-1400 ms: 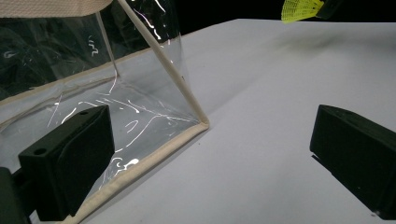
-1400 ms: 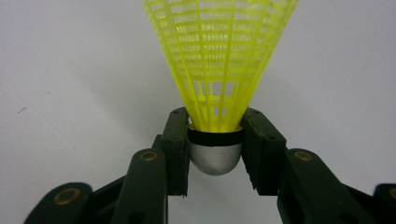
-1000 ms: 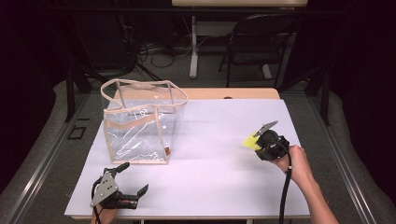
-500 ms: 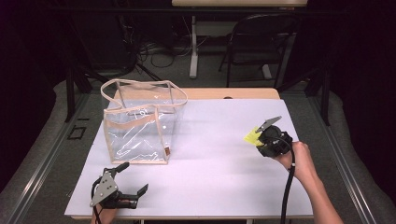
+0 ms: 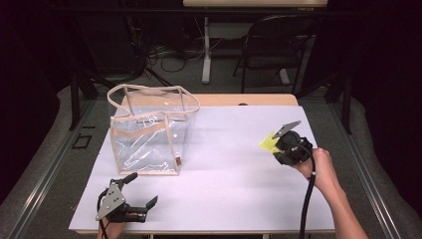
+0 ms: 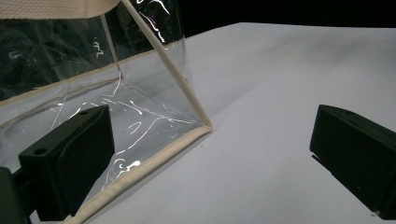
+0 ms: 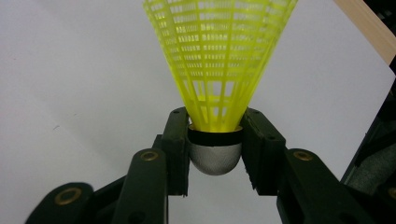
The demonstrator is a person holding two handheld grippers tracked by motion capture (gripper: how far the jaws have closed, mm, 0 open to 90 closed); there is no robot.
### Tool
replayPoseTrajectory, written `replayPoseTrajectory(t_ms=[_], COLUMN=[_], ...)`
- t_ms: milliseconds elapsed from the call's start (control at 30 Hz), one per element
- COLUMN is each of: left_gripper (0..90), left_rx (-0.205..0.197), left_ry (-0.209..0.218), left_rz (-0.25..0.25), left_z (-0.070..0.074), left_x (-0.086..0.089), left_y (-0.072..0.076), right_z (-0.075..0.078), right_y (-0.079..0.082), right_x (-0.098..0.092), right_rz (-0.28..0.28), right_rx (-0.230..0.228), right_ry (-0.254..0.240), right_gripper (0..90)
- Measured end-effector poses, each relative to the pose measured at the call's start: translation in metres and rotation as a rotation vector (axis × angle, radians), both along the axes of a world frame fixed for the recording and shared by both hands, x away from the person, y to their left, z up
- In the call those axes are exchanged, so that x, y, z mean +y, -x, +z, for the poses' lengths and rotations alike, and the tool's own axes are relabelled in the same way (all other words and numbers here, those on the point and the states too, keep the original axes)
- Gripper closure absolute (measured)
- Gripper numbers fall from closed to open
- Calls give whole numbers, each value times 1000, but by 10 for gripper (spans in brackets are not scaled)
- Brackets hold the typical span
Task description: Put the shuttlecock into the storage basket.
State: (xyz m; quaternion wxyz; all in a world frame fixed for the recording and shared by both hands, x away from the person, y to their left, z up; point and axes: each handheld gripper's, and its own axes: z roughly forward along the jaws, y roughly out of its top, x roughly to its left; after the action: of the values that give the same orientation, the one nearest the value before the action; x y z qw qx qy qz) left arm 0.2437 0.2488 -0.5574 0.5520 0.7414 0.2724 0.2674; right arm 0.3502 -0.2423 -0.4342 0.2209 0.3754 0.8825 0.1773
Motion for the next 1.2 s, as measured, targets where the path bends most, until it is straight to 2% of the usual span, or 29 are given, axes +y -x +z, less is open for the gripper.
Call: replayPoseTrajectory(t_ms=[800,1200], left_gripper=[1,1], left_rx=[-8,-15], left_ry=[-10,-9], left_rz=[-7,-5], left_z=[0,1], left_x=[1,2], left_y=[1,2], right_z=[16,27], right_y=[1,-1], right_x=[3,14], right_rz=[8,35], right_rx=[-15,-48], right_ry=[13,2], right_gripper=[647,646])
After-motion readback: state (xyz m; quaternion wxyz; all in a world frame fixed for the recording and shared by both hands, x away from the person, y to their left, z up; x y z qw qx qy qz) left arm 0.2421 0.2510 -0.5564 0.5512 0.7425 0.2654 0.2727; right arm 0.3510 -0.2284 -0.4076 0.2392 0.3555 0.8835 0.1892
